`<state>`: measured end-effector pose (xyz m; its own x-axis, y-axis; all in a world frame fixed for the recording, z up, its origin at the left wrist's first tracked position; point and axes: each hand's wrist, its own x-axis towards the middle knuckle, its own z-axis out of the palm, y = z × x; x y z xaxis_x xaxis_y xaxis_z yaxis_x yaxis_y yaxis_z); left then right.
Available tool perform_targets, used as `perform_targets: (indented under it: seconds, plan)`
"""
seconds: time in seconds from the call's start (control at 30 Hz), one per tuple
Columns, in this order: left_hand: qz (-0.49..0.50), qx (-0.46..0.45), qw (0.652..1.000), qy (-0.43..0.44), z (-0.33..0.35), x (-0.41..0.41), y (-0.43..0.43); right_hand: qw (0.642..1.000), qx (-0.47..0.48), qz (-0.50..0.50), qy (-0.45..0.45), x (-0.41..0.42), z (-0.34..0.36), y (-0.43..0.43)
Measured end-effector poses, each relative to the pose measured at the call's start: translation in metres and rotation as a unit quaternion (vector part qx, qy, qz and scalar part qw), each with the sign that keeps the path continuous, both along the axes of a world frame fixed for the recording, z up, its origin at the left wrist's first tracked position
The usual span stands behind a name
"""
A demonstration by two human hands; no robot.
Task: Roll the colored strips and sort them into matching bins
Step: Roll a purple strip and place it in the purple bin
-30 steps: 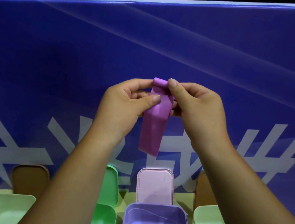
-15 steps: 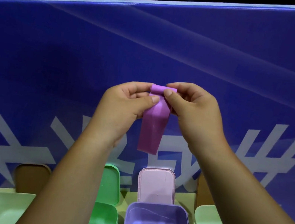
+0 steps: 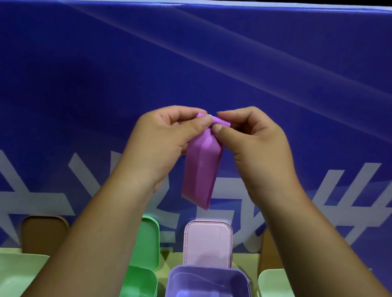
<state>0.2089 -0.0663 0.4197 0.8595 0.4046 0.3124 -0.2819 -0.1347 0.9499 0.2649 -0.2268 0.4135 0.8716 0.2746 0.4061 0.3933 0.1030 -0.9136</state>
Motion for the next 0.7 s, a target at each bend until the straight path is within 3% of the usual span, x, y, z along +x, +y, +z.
perform_targets:
  seconds: [0.3, 0.47, 0.7]
  plan:
    - [0.032, 0.054, 0.997, -0.033, -0.0040, 0.0000, -0.0018, 0.999, 0.005, 0.036, 0.017, -0.0029, -0.0037, -0.0030]
    - [0.032, 0.072, 0.996, -0.042, -0.0050, -0.0012, -0.0035, 0.999, 0.007, 0.001, 0.035, -0.0049, -0.0052, -0.0012]
    - [0.003, 0.002, 1.000, -0.015, -0.0017, -0.0050, -0.0039, 1.000, 0.006, -0.008, 0.025, -0.0024, -0.0057, -0.0050]
